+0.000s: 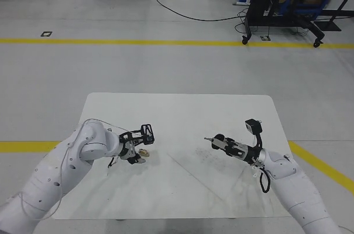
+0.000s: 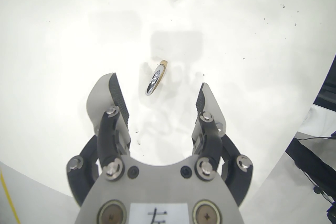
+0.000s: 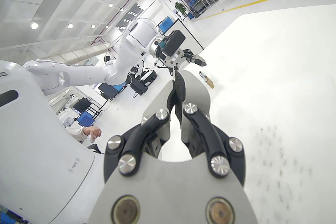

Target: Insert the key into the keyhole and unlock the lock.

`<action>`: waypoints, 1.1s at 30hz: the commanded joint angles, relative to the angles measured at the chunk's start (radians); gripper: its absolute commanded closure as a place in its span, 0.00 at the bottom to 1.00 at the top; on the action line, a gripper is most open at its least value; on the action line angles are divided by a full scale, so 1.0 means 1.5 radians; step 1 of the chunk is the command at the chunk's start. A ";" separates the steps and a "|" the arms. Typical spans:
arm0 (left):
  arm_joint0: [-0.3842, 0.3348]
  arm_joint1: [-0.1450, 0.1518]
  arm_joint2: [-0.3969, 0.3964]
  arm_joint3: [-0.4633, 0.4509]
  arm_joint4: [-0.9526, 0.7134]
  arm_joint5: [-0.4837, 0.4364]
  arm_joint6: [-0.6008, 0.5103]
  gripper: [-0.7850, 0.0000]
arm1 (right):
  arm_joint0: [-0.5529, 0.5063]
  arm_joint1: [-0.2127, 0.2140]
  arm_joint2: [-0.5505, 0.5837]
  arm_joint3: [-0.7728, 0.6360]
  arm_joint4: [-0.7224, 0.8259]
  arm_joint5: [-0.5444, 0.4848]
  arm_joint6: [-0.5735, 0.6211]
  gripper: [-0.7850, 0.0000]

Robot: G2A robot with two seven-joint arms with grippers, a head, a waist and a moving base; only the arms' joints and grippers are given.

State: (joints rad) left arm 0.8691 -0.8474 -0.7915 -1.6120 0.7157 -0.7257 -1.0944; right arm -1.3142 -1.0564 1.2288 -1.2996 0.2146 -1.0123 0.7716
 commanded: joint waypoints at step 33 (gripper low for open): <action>0.018 -0.017 -0.006 0.134 -0.254 0.082 0.318 1.00 | 0.000 0.000 0.000 0.000 0.000 0.000 0.000 1.00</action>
State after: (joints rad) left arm 0.8711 -0.8707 -0.7902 -1.4228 0.4016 -0.5694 -0.7183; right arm -1.3142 -1.0564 1.2288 -1.2996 0.2146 -1.0123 0.7716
